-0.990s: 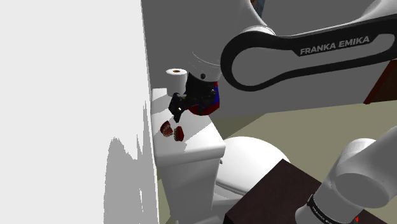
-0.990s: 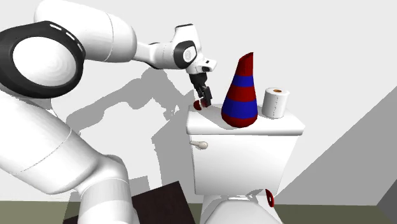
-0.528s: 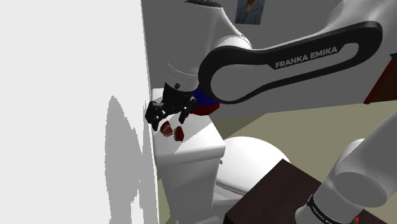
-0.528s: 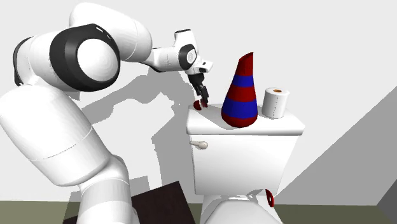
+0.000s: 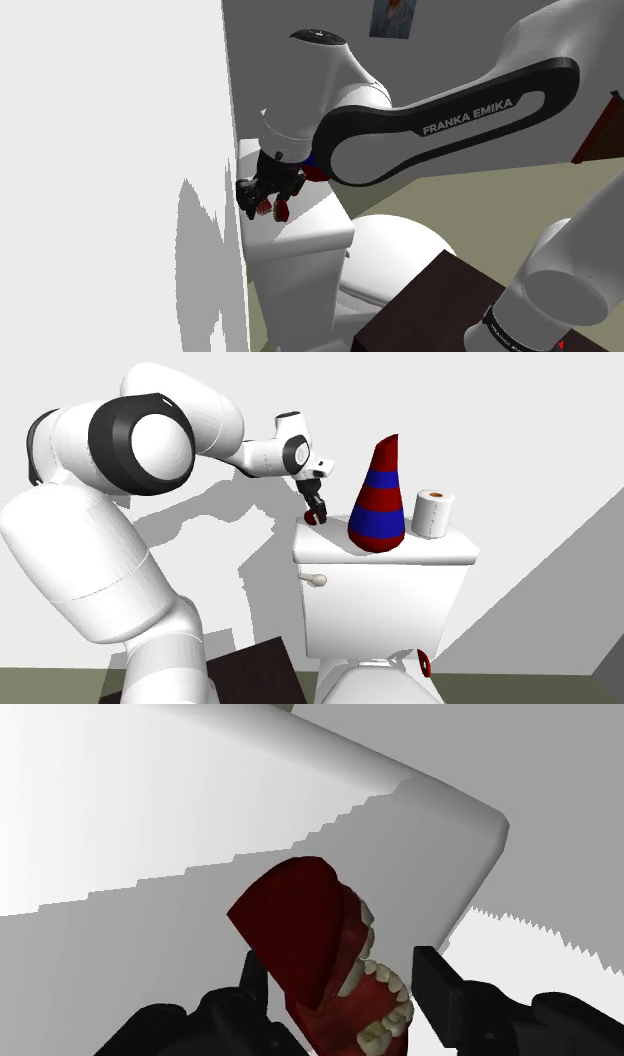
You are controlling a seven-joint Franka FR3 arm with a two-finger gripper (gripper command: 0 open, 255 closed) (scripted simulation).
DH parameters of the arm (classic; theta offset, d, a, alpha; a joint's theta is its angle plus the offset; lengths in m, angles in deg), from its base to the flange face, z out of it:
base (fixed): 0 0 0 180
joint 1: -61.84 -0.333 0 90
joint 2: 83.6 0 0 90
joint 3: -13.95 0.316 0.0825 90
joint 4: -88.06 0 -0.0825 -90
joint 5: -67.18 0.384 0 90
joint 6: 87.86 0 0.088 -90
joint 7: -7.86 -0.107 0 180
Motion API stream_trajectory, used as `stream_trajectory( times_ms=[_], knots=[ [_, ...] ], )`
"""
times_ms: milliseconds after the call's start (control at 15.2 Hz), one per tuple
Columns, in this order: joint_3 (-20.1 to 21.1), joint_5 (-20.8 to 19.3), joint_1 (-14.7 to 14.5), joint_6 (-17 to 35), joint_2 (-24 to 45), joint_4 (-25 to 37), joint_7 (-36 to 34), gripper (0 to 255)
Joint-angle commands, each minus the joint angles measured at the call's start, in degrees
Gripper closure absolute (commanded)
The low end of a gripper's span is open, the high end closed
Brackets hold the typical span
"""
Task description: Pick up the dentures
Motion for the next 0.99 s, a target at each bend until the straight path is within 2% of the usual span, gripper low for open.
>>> stream_trajectory(
  times_ms=[0,528,924],
  knots=[
    [0.1,-0.1,0.0,0.2,0.2,-0.1,-0.1,255],
    [0.0,0.0,0.0,0.2,0.1,-0.2,-0.1,255],
    [-0.6,1.1,-0.2,-4.4,-1.1,3.5,1.2,255]
  ],
)
